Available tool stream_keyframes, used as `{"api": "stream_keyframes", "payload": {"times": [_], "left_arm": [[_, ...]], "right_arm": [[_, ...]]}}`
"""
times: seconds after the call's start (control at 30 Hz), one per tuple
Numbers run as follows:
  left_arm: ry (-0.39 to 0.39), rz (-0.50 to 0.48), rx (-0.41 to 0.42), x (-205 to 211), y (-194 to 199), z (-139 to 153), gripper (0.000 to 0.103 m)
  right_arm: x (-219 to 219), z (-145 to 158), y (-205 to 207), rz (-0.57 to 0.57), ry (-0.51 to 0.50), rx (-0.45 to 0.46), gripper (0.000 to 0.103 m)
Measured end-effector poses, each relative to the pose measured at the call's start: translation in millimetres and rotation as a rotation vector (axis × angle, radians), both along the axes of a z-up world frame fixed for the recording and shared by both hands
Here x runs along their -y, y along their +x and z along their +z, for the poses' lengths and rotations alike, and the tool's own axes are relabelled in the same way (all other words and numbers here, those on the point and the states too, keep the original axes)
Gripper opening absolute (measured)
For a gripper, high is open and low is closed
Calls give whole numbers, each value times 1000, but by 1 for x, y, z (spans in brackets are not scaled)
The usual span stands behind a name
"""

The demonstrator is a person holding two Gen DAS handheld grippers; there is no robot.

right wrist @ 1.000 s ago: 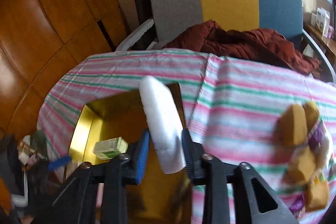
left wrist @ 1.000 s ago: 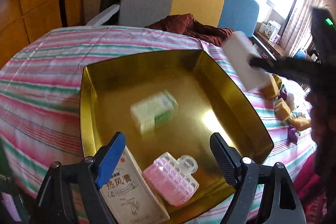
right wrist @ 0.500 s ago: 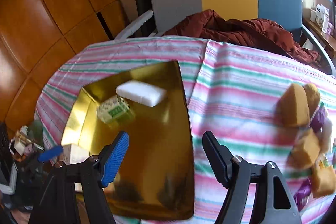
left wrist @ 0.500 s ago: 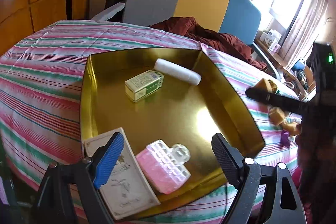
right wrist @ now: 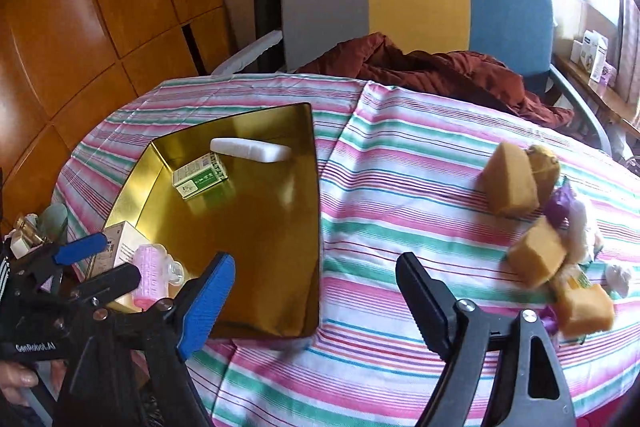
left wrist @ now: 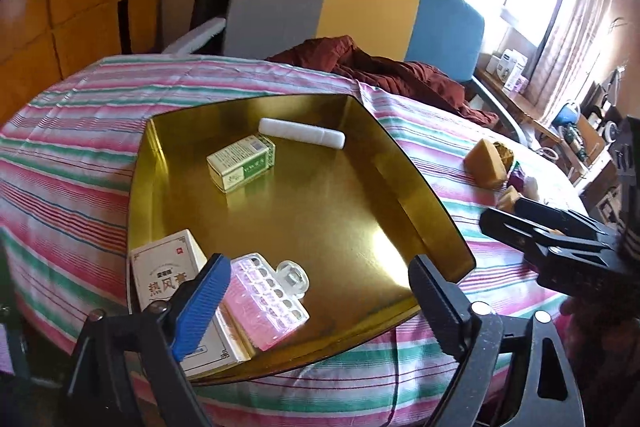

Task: Organize objects
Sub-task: 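Withdraw both grippers from the tray back toward the pile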

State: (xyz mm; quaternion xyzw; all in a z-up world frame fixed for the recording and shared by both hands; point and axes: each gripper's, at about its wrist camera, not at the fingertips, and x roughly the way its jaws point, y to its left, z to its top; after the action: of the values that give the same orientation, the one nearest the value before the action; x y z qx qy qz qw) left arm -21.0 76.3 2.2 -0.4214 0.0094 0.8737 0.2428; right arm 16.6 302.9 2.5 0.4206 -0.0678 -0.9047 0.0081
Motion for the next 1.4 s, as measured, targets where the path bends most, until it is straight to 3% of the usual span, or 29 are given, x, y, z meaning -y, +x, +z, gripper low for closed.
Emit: {"api": "stream_keyframes", "payload": {"times": [0.3, 1.0, 1.4], "left_arm": [[-74, 49, -51, -1, 11, 1, 97], [-101, 5, -47, -17, 22, -8, 97], [-95, -15, -40, -26, 21, -8, 97]], "right_arm": [[-8, -5, 14, -25, -3, 10, 84], [-22, 0, 26, -65, 47, -4, 85], [-87, 2, 46, -215, 53, 4, 85]]}}
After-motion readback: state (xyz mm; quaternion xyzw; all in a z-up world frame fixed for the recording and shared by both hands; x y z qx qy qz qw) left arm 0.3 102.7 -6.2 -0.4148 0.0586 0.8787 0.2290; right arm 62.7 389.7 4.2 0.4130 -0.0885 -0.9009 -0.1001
